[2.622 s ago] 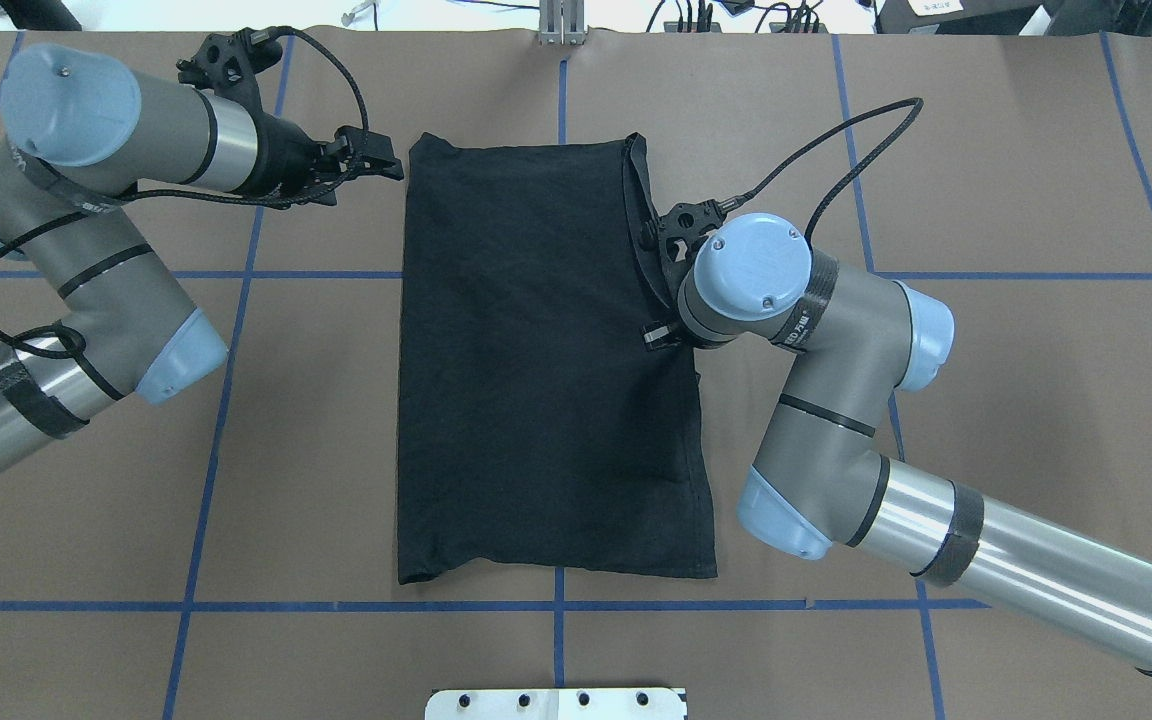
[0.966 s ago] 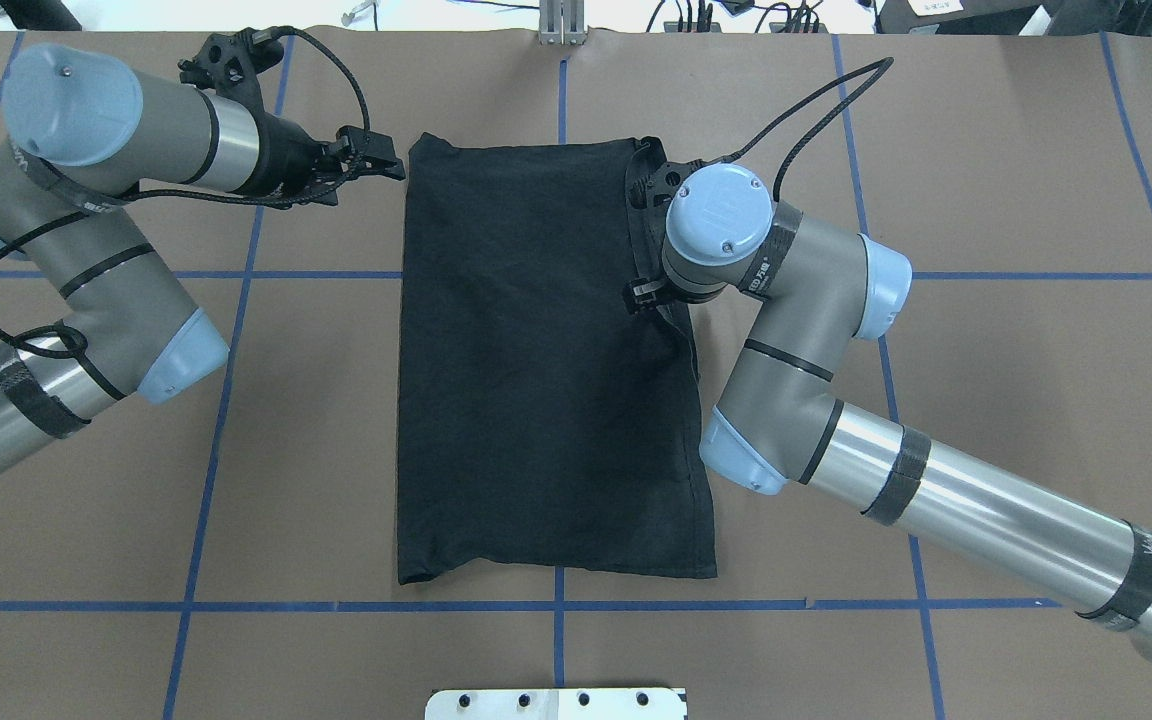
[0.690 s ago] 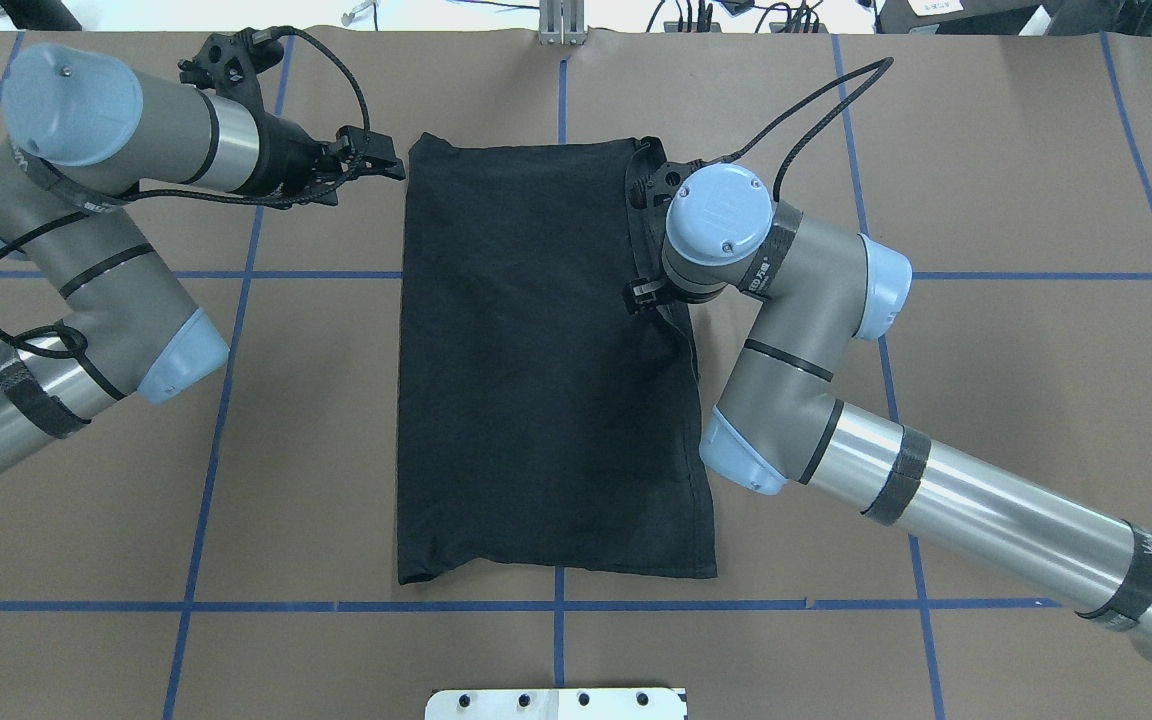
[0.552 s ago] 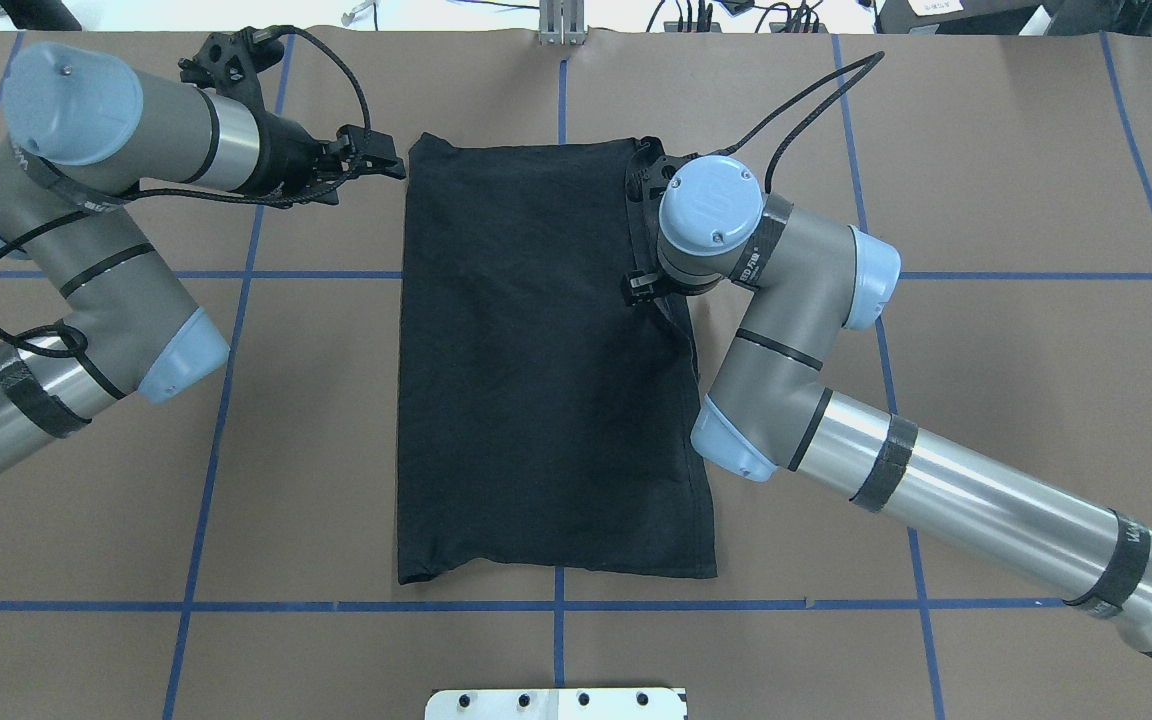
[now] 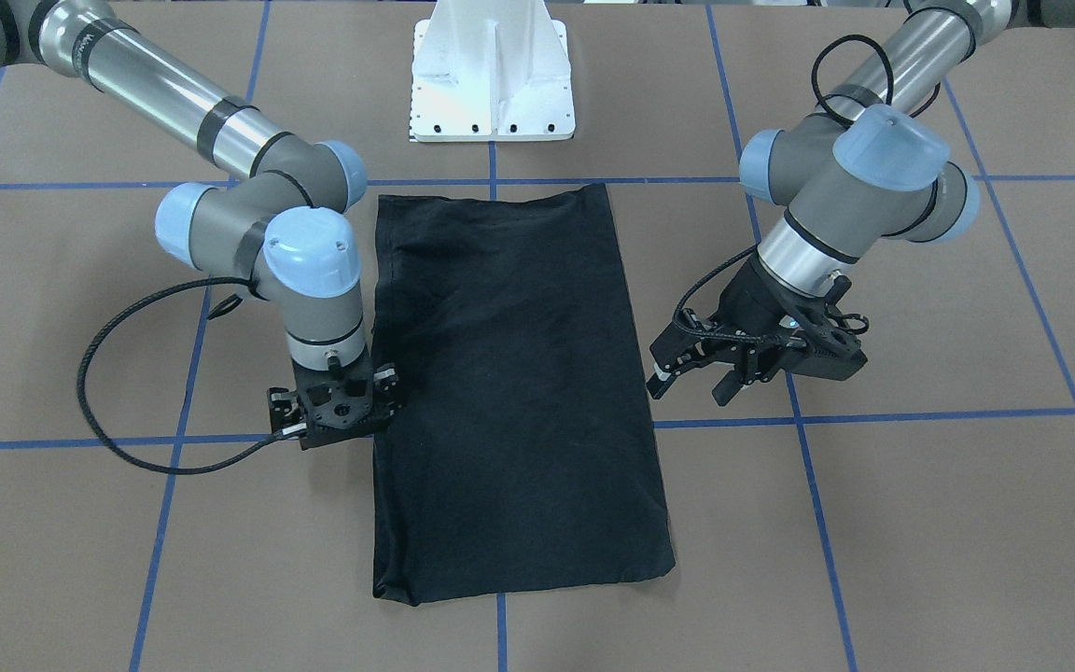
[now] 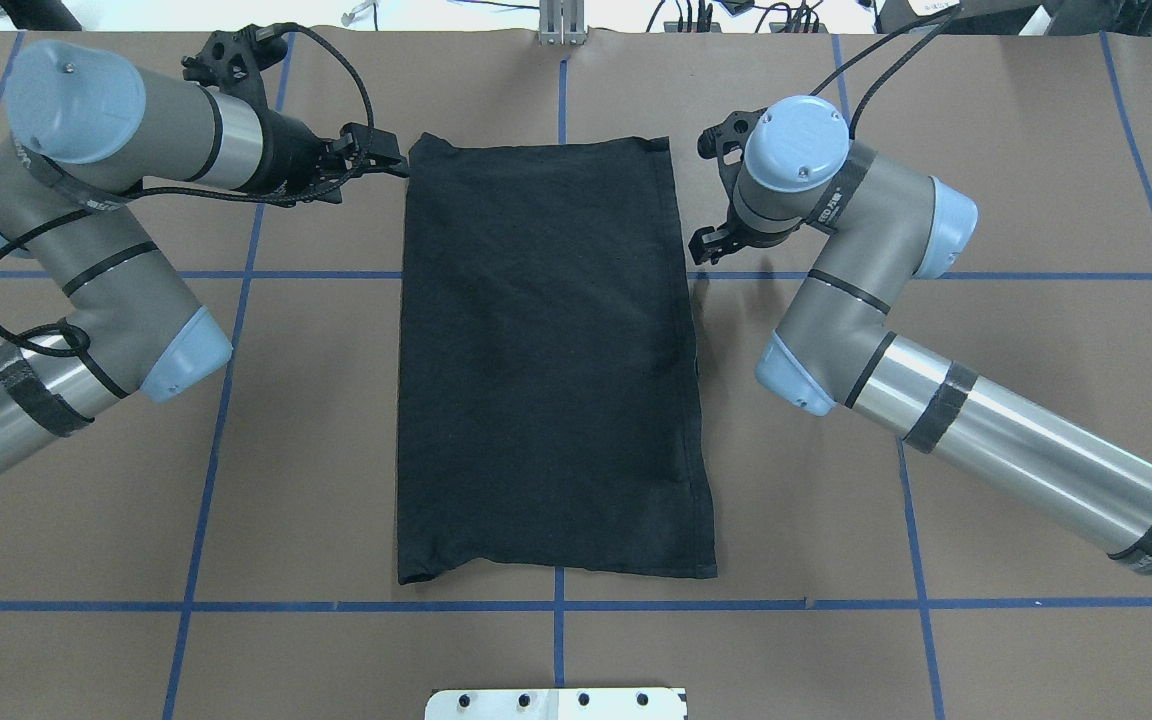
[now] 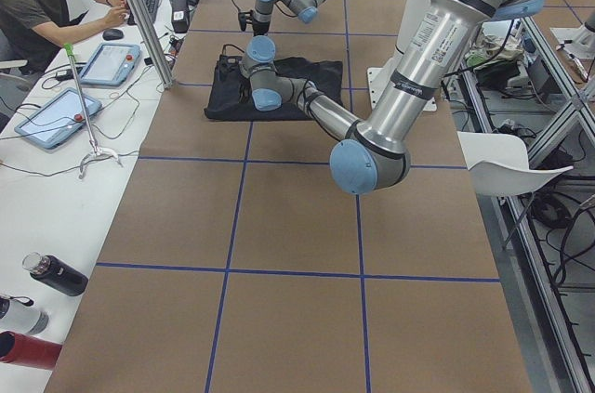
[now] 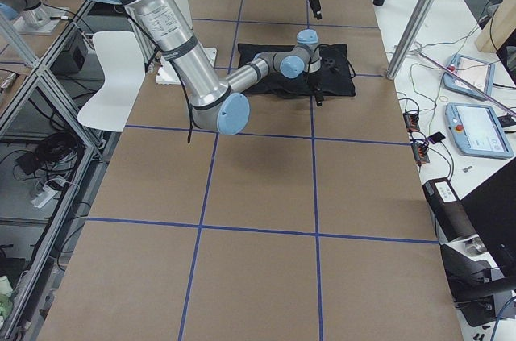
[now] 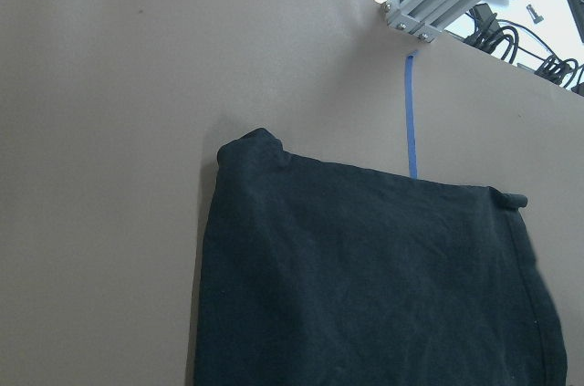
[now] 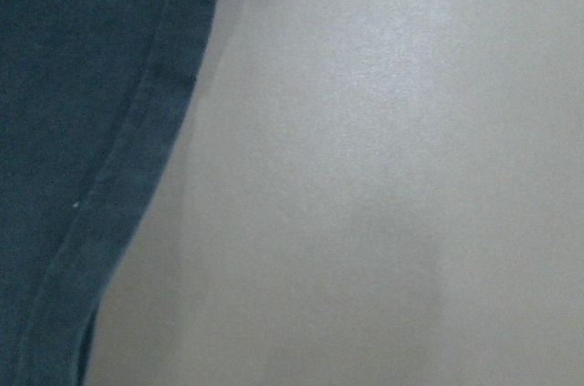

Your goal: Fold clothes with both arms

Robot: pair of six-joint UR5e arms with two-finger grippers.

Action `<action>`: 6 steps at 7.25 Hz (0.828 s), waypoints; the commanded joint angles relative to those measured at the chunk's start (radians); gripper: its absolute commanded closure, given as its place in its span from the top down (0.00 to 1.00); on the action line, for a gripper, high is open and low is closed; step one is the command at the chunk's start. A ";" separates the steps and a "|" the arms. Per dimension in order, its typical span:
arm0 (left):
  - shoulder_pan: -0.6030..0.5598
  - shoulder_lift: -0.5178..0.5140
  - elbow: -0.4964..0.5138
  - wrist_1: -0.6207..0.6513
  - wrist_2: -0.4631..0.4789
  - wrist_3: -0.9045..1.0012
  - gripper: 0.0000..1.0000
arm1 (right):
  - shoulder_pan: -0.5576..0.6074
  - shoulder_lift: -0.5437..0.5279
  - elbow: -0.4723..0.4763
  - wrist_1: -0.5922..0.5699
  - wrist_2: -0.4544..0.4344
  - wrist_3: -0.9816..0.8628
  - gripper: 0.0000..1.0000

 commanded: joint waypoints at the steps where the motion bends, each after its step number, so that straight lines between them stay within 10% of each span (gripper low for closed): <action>1: 0.000 -0.002 0.000 0.000 -0.002 -0.001 1.00 | 0.044 -0.005 0.008 0.035 0.077 -0.019 1.00; 4: -0.003 -0.004 -0.023 -0.012 0.003 0.008 1.00 | 0.057 0.051 0.008 0.037 0.107 -0.002 1.00; 6: -0.003 0.038 -0.144 -0.008 -0.024 0.004 1.00 | 0.091 0.008 0.089 0.095 0.287 0.191 1.00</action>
